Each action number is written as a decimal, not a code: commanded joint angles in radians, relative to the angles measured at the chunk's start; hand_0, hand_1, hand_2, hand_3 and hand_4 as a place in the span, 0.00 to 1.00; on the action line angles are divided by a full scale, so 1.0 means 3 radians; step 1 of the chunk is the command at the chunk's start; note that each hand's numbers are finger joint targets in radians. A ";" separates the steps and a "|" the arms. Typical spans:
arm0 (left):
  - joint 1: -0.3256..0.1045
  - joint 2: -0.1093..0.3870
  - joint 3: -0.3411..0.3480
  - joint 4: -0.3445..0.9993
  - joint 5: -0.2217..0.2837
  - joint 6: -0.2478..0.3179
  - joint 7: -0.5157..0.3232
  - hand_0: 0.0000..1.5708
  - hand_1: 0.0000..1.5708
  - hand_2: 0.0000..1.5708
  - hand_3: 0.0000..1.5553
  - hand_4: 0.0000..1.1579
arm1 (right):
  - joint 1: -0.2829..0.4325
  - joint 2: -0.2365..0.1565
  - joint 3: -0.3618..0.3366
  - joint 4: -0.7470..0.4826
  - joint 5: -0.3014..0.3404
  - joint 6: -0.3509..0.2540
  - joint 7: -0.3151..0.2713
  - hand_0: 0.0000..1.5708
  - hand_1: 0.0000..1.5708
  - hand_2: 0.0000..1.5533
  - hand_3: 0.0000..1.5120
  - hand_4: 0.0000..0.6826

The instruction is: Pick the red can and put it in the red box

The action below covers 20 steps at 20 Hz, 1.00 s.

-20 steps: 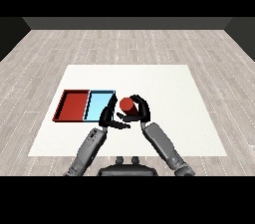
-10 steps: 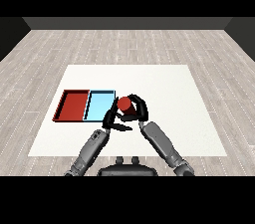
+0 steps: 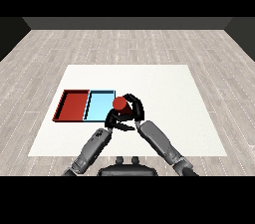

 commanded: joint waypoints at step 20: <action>-0.0152 -0.0001 -0.0204 0.0018 -0.0043 0.1199 0.0383 0.96 0.96 0.94 0.89 0.76 | -0.0203 -0.0001 0.0500 -0.0038 -0.0301 -0.0417 0.0010 0.99 0.99 0.94 0.92 0.90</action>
